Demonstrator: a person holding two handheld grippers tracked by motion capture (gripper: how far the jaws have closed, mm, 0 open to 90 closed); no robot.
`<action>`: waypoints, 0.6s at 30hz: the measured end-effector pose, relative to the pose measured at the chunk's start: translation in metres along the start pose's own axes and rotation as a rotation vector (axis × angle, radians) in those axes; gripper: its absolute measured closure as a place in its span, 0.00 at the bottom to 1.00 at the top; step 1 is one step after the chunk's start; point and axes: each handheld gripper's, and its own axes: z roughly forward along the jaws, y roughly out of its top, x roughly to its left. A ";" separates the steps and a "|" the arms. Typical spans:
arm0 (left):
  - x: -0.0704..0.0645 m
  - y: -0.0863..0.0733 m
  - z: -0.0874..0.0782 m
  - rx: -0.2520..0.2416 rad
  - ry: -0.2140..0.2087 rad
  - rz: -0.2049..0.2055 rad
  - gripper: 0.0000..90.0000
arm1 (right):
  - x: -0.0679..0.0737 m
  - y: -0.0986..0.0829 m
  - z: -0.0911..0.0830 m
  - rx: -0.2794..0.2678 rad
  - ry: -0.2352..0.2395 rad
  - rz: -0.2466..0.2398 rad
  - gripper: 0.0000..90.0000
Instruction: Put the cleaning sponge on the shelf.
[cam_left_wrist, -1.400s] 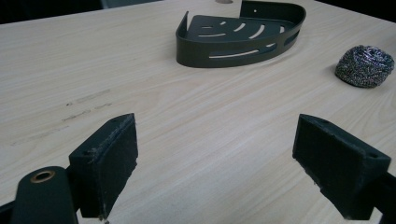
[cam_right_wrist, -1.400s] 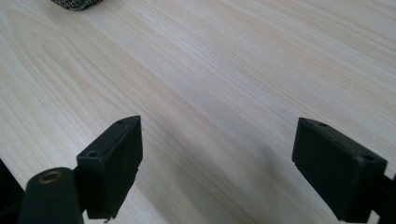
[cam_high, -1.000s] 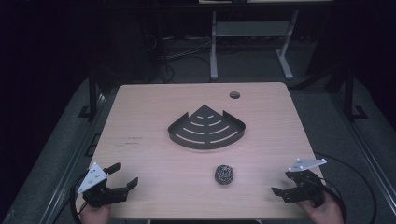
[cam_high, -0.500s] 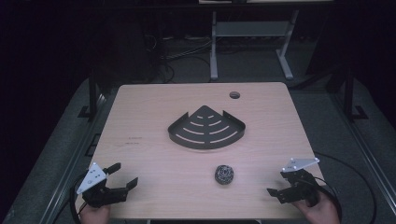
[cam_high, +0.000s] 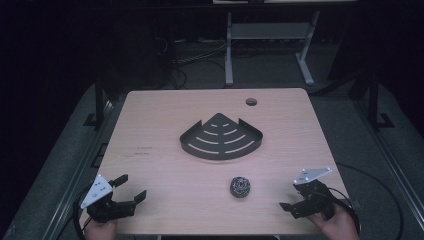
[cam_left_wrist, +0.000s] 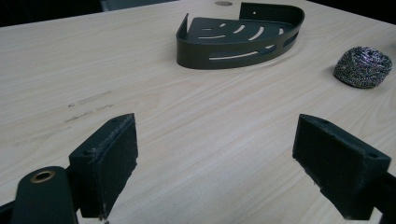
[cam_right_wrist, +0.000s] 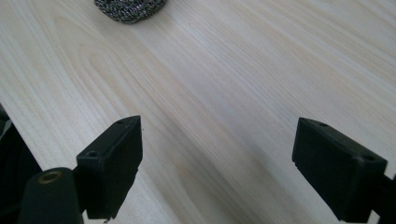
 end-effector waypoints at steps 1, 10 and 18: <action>0.000 0.000 0.000 0.001 0.001 0.001 0.15 | 0.001 0.002 0.000 0.002 0.002 -0.008 0.17; -0.002 0.000 0.001 0.006 0.000 0.010 0.15 | 0.009 0.019 0.005 0.018 0.027 -0.062 0.17; -0.002 0.001 0.002 0.007 0.000 0.014 0.15 | 0.013 0.030 0.008 0.026 0.034 -0.097 0.17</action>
